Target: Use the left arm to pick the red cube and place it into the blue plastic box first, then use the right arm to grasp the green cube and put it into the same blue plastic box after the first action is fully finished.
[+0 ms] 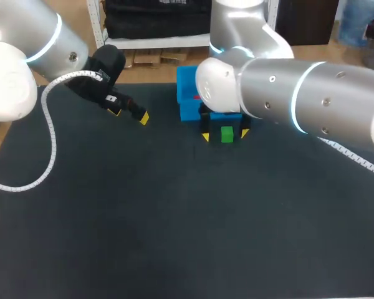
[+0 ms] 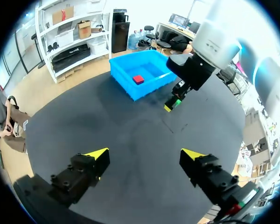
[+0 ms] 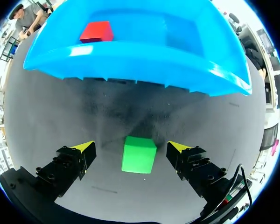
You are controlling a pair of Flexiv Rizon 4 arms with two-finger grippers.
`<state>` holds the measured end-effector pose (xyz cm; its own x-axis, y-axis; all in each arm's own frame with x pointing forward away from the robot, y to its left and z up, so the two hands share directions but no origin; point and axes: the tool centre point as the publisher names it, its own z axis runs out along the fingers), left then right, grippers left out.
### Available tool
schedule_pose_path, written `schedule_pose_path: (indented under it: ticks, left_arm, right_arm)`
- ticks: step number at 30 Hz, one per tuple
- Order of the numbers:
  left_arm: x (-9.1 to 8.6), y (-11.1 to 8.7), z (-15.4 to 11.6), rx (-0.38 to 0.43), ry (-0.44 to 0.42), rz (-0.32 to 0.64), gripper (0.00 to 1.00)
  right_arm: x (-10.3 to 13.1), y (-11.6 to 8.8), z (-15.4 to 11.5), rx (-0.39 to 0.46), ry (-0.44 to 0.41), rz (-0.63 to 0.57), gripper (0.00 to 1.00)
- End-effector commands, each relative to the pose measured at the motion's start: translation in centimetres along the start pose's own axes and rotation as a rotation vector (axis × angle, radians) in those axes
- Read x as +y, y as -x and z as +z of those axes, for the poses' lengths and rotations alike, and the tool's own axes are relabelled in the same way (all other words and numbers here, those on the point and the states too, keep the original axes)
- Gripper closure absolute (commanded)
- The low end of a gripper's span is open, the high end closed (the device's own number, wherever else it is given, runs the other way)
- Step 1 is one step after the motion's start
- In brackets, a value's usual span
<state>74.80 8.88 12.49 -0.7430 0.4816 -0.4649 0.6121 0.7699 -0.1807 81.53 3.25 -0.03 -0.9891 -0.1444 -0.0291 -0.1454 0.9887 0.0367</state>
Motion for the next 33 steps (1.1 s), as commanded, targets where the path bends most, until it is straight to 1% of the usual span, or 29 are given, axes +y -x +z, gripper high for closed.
schedule_pose_path:
  ticks: [1,6,8,9,10,11,12,13,33]
  left_arm:
    - [0.1,-0.1,0.0,-0.003,-0.004,0.003,0.0]
    - [0.1,-0.1,0.0,-0.003,-0.004,0.003,0.0]
    - [0.1,-0.1,0.0,-0.003,-0.004,0.003,0.0]
    - [0.1,-0.1,0.0,-0.003,-0.004,0.003,0.0]
    - [0.1,-0.1,0.0,-0.003,-0.004,0.003,0.0]
    - [0.1,-0.1,0.0,-0.003,-0.004,0.003,0.0]
    - [0.1,-0.1,0.0,-0.003,-0.004,0.003,0.0]
    - [0.1,-0.1,0.0,-0.003,-0.004,0.003,0.0]
    - [0.1,-0.1,0.0,-0.003,-0.004,0.003,0.0]
  right_arm:
    - [0.0,0.8,0.3,0.015,-0.001,0.002,0.0]
    - [0.0,0.7,0.4,0.016,-0.003,0.006,0.0]
    - [-0.1,0.7,0.5,0.016,-0.005,0.008,0.22]
    - [-0.1,0.7,0.5,0.015,-0.005,0.011,0.56]
    - [-0.1,0.7,0.5,0.014,-0.005,0.013,0.66]
    - [-0.1,0.6,0.5,0.013,-0.006,0.014,0.74]
    - [-0.2,0.6,0.5,0.012,-0.005,0.017,0.94]
    - [-0.2,0.6,0.5,0.012,-0.005,0.018,1.0]
    - [-1.1,-0.3,0.3,0.011,-0.013,0.043,1.0]
